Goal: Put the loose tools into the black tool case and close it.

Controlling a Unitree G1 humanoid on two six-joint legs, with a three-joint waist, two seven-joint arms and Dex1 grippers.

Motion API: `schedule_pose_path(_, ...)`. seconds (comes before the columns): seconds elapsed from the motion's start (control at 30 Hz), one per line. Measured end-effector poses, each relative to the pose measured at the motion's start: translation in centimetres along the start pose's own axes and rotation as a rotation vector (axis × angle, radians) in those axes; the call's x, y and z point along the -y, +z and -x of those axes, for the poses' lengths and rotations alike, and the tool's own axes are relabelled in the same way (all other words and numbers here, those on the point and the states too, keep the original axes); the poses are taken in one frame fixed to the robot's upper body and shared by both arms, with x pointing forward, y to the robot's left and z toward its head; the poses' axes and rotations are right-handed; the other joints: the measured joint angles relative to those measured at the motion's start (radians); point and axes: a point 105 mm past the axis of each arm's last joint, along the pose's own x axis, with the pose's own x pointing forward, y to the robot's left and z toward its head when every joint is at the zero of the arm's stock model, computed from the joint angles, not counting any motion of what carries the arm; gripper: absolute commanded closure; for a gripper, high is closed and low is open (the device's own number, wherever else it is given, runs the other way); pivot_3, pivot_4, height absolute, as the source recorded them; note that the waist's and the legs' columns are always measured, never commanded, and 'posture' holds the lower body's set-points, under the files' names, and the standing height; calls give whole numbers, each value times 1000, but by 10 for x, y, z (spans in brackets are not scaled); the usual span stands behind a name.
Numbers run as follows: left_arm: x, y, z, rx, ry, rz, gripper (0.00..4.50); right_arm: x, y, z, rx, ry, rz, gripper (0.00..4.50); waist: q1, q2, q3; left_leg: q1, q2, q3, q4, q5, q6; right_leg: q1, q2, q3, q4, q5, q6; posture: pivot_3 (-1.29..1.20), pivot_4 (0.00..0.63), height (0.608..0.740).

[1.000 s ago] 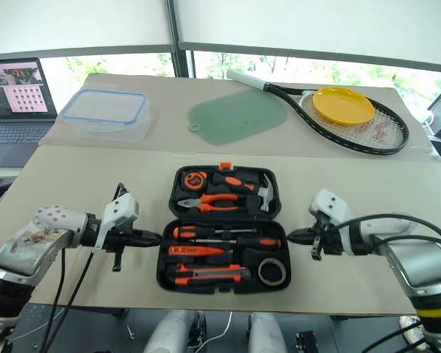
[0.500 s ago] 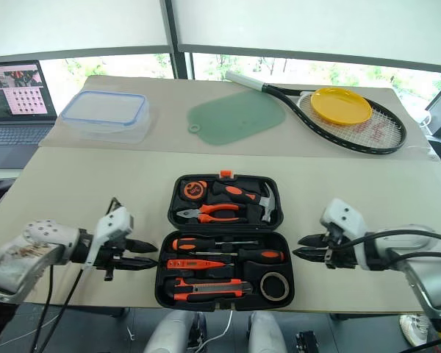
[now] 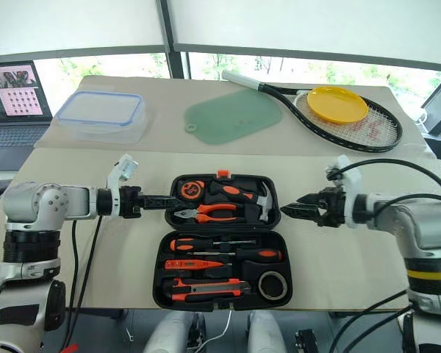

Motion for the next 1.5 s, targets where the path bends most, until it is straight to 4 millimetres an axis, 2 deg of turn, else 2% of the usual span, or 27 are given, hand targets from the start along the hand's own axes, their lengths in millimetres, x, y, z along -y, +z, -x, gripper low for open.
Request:
schedule_pose_path(0.13, -7, -4, -4, -6, 19, -13, 2605, 5, -7, -8, -36, -17, -23, 580, 1, 0, 0, 0, 0, 0, 0, 0, 0, 0, -1, 0, 0, 0, 0, 0, 150, 738)
schedule_pose_path(0.17, -6, -6, -5, -7, 7, -16, 3024, 5, -8, -11, -41, -14, -26, 1104, 1, 0, 0, 0, 0, 0, 0, 0, 1, 0, -1, 0, 0, 0, 0, 0, 150, 738)
schedule_pose_path(0.2, -5, -6, -5, -4, -5, -18, 3326, 5, -9, -12, -43, -17, -27, 1235, 1, 0, 0, 0, 1, 0, 0, 0, 1, 0, -1, 0, 0, 0, 0, 0, 150, 738)
schedule_pose_path(0.3, -3, -4, -1, 3, -19, -31, 4313, 5, -9, -15, -47, -18, -26, 2332, 3, 1, -1, 1, 1, 0, 0, -3, 5, 1, -1, 0, 1, 0, 0, 0, 150, 738)
schedule_pose_path(0.33, -3, -4, -1, 6, -20, -34, 4500, 5, -8, -16, -45, -16, -26, 2608, 4, 1, -1, 2, 1, 0, 0, -4, 6, 1, -1, 0, 2, 0, -1, 0, 150, 738)
schedule_pose_path(0.5, -4, -4, 0, 9, -20, -37, 4500, 0, -2, -20, -26, 5, -22, 4283, 5, 2, -1, 2, 1, 0, 0, -3, 6, 1, -1, -1, 2, 1, -2, 0, 150, 738)
schedule_pose_path(0.53, -4, -4, 0, 9, -20, -36, 4500, 0, -2, -20, -26, 5, -22, 4491, 4, 2, -1, 3, 1, 0, 0, -3, 6, 2, -1, -1, 2, 1, -2, 0, 150, 738)
schedule_pose_path(0.97, -3, 2, -3, 57, -40, -29, 4500, 1, 6, -17, -3, -32, -45, 4491, 10, 2, -1, 0, 1, 0, 0, -3, 6, 0, -1, -1, 2, 2, -2, 0, 150, 738)
schedule_pose_path(1.03, -2, 2, -5, 57, -45, -42, 4500, -1, 3, -13, -14, -32, -25, 3649, 11, 2, -1, 0, 1, 0, 0, -3, 6, 0, -1, -1, 1, 2, -2, 0, 150, 738)
schedule_pose_path(1.23, -3, 3, -5, 63, -43, -40, 4500, -8, -3, -5, -30, -15, -7, 1790, 9, 2, -1, 0, 1, -1, 0, -3, 6, 0, -1, -1, 1, 2, -2, 0, 150, 738)
schedule_pose_path(1.5, -3, 3, -6, 67, -43, -43, 4500, -12, -14, -7, -62, -5, -37, 1790, 9, 2, -1, 0, 1, 0, 0, -4, 7, 0, -1, -1, 1, 2, -2, 0, 150, 738)
